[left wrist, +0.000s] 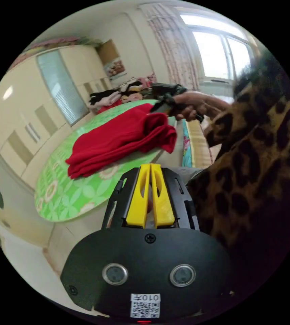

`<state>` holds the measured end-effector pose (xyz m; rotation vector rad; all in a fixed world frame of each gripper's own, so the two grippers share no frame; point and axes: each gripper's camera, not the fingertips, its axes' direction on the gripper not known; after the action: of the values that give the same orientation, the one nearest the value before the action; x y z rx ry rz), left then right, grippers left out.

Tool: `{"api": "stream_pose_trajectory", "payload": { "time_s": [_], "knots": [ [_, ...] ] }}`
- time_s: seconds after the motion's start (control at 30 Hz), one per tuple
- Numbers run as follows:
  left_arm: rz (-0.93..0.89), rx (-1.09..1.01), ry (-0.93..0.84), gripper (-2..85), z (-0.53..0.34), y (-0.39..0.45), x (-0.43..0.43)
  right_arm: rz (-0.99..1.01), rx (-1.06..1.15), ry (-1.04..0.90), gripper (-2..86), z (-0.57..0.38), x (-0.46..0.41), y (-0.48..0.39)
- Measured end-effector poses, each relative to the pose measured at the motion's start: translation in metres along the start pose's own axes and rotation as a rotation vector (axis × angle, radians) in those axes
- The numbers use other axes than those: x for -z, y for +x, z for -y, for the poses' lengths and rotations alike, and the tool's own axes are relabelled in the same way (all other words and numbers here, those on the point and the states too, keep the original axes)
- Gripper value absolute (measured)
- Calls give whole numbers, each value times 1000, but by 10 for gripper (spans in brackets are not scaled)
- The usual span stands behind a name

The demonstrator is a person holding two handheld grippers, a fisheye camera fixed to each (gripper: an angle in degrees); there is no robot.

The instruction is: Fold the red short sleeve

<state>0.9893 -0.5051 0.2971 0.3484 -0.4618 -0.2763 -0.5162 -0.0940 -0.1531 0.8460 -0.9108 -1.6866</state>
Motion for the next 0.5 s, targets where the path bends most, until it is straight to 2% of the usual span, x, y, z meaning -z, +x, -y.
{"api": "stream_pose_trajectory", "payload": {
  "time_s": [0.07, 0.17, 0.3, 0.37, 0.43, 0.5],
  "knots": [
    [-100, 211, 166, -2, -8, -49, 26, -20, 23, -20, 21, -4, -11, -16],
    [-237, 242, 315, -2, 12, -74, 21, 14, 25, -32, 22, -10, -25, -32],
    [-246, 182, 237, -2, 52, -73, -37, 121, 76, 45, 27, -31, -36, -78],
    [-350, 125, 184, -2, 67, -73, -74, 223, 101, 112, 30, -50, -36, -94],
    [-470, 47, 52, -2, 73, -65, -103, 159, 30, 156, 37, -82, -39, -103],
    [-456, 2, 35, -2, 62, -56, -111, 88, -53, 206, 59, -111, -44, -108]
  ]
}}
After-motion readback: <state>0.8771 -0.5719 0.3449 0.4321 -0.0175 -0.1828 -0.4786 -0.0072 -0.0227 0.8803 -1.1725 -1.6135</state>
